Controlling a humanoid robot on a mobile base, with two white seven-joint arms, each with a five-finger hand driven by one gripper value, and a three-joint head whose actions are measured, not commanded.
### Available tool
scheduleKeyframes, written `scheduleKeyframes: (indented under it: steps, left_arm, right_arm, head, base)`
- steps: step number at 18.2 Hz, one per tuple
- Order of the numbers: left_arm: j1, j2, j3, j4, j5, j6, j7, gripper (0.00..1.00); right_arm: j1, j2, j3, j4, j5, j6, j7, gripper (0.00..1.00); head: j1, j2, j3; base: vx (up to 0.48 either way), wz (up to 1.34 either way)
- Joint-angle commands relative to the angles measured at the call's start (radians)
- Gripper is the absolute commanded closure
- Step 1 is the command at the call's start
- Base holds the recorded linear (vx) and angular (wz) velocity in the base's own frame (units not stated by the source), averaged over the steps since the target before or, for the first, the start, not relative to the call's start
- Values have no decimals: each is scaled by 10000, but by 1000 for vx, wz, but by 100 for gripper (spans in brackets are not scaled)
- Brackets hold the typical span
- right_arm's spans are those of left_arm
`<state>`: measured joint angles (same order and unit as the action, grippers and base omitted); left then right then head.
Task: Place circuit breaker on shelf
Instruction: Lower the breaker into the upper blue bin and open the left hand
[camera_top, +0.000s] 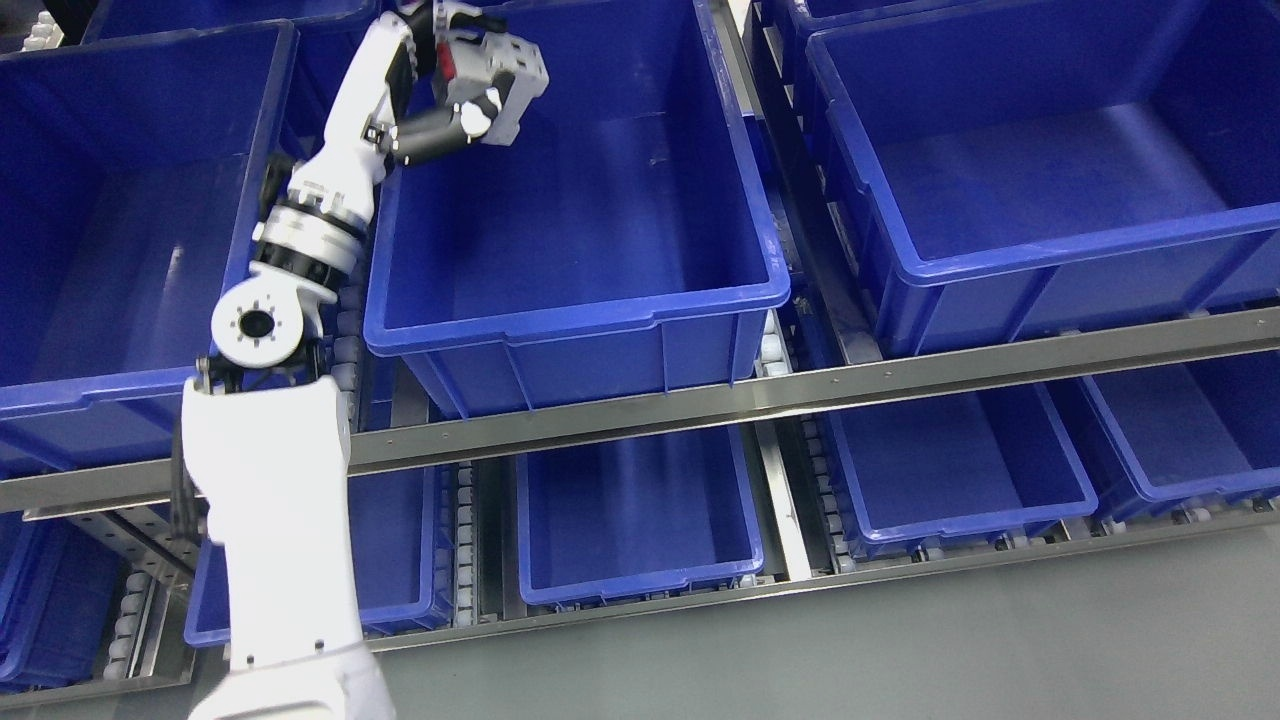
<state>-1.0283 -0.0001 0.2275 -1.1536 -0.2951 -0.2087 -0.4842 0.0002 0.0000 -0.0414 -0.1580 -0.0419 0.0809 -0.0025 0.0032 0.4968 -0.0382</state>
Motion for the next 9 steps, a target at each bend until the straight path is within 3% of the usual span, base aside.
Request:
scheduleKeyframes:
  steps: [1,6,9]
  left_arm:
    - [-2018,175,-262,6239,-362,1,622,85]
    - [-2831,175,-541,9200,-362,31,2216,85]
    - [-2863,175,-526,9849,-362,47,2464,85]
  right_arm:
    - [152,-175,0,0,5,-334,-6,0]
    - [152,-175,0,0,-11,-334,-6,0]
    - [152,-175,0,0,5,-334,-6,0]
  head:
    - [0,0,0]
    - [0,0,0]
    - [0,0,0]
  base:
    - [0,0]
    - [0,-9]
    - [0,0]
